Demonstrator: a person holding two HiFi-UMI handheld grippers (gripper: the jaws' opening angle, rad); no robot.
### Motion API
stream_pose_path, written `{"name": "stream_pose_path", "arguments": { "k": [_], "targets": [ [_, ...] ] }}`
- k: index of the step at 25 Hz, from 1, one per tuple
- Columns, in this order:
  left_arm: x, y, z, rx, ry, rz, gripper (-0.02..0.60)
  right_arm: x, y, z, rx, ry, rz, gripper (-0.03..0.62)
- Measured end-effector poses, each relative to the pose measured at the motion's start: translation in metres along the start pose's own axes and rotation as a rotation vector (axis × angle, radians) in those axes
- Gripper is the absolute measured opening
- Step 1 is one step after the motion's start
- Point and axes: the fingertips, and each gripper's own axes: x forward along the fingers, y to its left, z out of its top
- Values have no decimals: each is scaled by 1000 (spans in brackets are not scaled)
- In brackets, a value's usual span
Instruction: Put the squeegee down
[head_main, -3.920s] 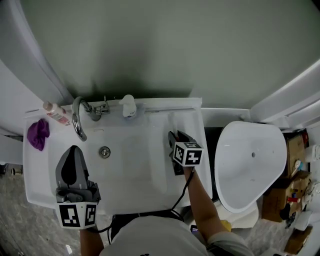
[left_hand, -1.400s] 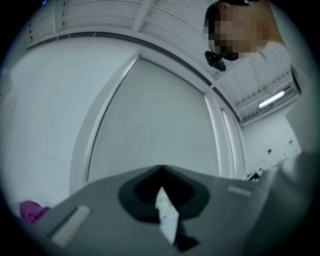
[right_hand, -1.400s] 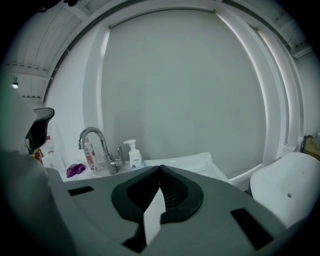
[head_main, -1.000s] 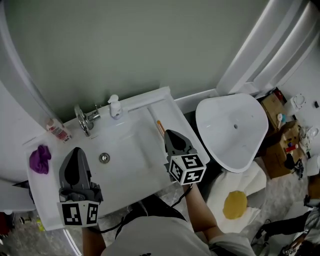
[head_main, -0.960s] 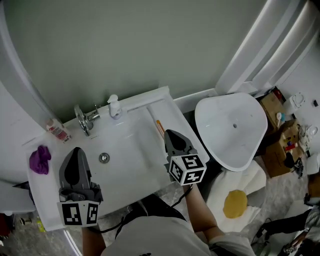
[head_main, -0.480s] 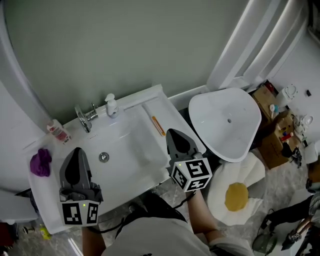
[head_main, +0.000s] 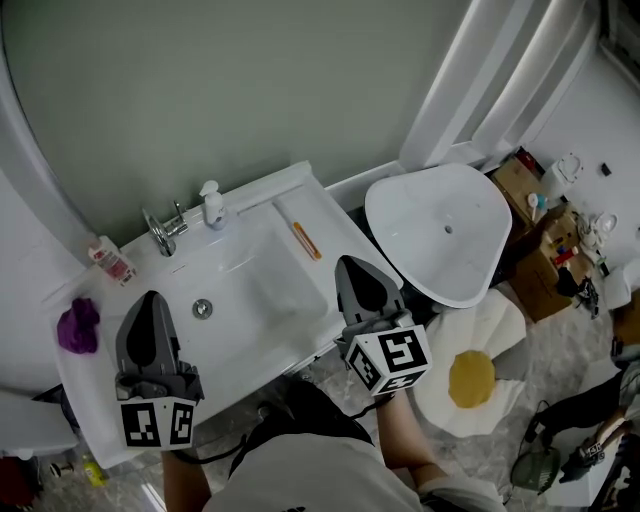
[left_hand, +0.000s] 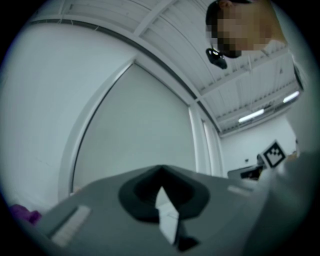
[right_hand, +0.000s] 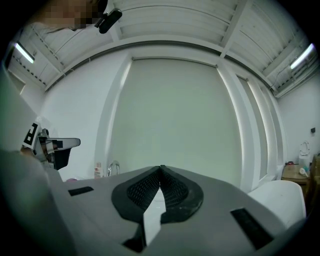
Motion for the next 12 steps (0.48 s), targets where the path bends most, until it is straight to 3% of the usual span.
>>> {"name": "stream_pose_path", "arguments": {
  "k": [12],
  "targets": [
    [-6,-10,3,-3,-6,-28,5,-24,7,12,-12,-41,-4,2]
  ]
}}
